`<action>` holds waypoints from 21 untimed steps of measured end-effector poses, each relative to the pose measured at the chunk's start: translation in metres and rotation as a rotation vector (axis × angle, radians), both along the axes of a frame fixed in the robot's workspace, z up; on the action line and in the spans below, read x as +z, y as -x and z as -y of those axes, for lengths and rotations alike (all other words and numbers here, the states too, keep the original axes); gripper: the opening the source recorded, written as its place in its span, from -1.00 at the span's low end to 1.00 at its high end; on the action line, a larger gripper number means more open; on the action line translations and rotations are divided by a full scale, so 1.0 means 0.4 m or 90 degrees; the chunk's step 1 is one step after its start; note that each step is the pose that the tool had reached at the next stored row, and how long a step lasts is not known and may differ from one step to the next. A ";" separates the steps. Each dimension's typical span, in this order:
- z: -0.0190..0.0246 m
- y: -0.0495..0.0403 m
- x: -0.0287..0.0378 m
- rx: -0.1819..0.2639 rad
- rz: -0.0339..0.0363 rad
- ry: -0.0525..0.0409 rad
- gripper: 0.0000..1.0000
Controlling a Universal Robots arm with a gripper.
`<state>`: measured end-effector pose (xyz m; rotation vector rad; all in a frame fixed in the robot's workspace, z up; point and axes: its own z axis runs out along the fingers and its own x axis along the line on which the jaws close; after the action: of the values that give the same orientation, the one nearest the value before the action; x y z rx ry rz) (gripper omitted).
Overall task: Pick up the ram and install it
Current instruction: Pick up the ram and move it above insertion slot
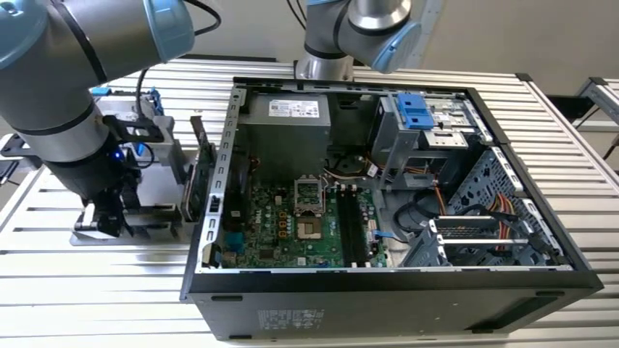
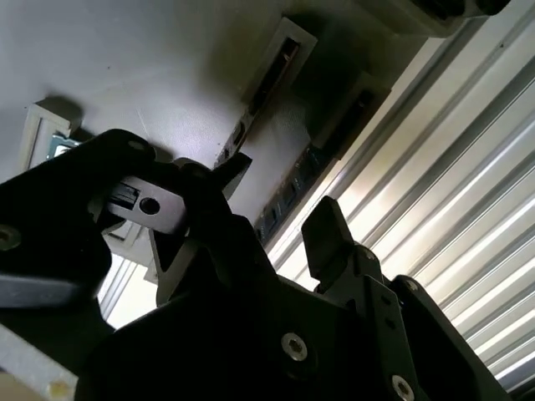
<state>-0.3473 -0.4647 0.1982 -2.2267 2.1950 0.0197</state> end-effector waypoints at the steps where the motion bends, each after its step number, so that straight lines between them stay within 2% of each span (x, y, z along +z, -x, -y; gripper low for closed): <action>1: 0.001 0.000 -0.002 0.000 -0.0001 0.0000 1.00; 6: 0.007 0.000 -0.006 0.000 -0.0001 0.0000 1.00; 14: 0.027 -0.001 -0.008 -0.001 -0.0005 0.0000 1.00; 21: 0.028 -0.001 -0.009 -0.001 -0.0004 0.0000 1.00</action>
<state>-0.3469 -0.4760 0.1946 -2.2253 2.1971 0.0204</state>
